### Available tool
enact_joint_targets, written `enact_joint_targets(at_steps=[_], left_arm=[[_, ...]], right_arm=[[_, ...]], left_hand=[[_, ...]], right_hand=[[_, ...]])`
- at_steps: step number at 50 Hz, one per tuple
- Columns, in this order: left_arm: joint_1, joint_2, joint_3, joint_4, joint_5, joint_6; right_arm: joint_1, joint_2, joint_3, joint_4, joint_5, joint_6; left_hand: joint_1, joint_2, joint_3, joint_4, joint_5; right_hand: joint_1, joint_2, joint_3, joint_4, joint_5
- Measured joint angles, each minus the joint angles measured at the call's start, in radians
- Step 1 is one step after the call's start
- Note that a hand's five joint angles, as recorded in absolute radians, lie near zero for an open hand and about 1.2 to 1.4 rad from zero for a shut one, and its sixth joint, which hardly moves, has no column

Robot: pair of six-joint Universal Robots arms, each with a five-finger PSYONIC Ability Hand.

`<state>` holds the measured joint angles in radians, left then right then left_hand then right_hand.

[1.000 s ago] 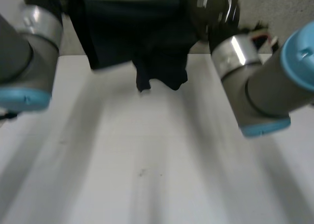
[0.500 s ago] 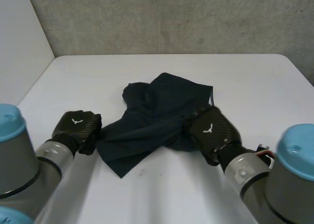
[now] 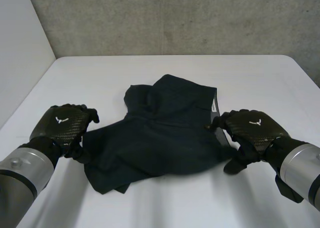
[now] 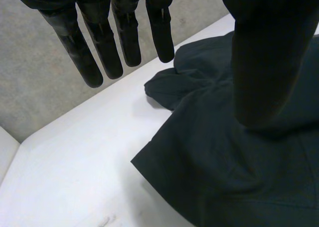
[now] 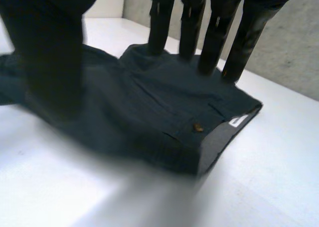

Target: Fold the shorts.

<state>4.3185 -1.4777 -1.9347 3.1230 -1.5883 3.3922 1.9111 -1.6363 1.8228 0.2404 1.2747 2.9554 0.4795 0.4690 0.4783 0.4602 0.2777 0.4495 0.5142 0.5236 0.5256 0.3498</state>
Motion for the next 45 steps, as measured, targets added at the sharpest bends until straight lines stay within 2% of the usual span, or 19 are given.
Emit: enact_joint_targets(at_steps=[1, 3, 9, 14, 22, 32, 36, 45], left_arm=[[-0.004, -0.001, 0.001, -0.003, 0.000, -0.001], [-0.009, -0.001, 0.003, -0.005, -0.001, -0.002], [-0.016, 0.000, 0.012, -0.014, -0.005, -0.006], [-0.028, 0.001, 0.010, -0.025, -0.012, -0.007], [-0.062, -0.013, -0.062, -0.016, -0.032, -0.021], [-0.059, -0.084, -0.153, 0.076, -0.059, -0.067], [-0.056, -0.134, -0.158, 0.105, -0.074, -0.113], [-0.051, -0.230, -0.132, 0.120, -0.103, -0.157]], right_arm=[[-0.013, 0.001, 0.001, 0.008, -0.018, -0.009], [-0.041, 0.001, 0.002, 0.012, -0.038, -0.020], [-0.131, -0.006, -0.002, -0.012, -0.053, -0.028], [-0.158, -0.006, -0.008, -0.035, -0.039, -0.025], [-0.112, 0.019, 0.042, -0.073, -0.006, -0.066], [-0.059, 0.129, 0.199, -0.250, -0.006, -0.331], [-0.055, 0.198, 0.225, -0.317, -0.011, -0.383], [-0.046, 0.318, 0.223, -0.459, -0.011, -0.393]], left_hand=[[0.000, -0.006, -0.002, -0.004, -0.004], [-0.019, -0.029, -0.032, -0.030, -0.026], [-0.050, -0.057, -0.059, -0.057, -0.052], [-0.050, -0.069, -0.072, -0.068, -0.064], [-0.050, -0.071, -0.072, -0.068, -0.064], [-0.050, -0.071, -0.072, -0.068, -0.064], [-0.050, -0.071, -0.072, -0.068, -0.064], [-0.050, -0.071, -0.072, -0.068, -0.064]], right_hand=[[-0.127, -0.152, -0.150, -0.151, -0.151], [-0.201, -0.234, -0.248, -0.244, -0.246], [-0.205, -0.246, -0.269, -0.252, -0.262], [-0.205, -0.246, -0.269, -0.252, -0.262], [-0.205, -0.246, -0.267, -0.252, -0.262], [-0.154, -0.176, -0.174, -0.180, -0.184], [-0.121, -0.141, -0.142, -0.149, -0.153], [-0.004, 0.012, 0.002, 0.001, -0.022]])
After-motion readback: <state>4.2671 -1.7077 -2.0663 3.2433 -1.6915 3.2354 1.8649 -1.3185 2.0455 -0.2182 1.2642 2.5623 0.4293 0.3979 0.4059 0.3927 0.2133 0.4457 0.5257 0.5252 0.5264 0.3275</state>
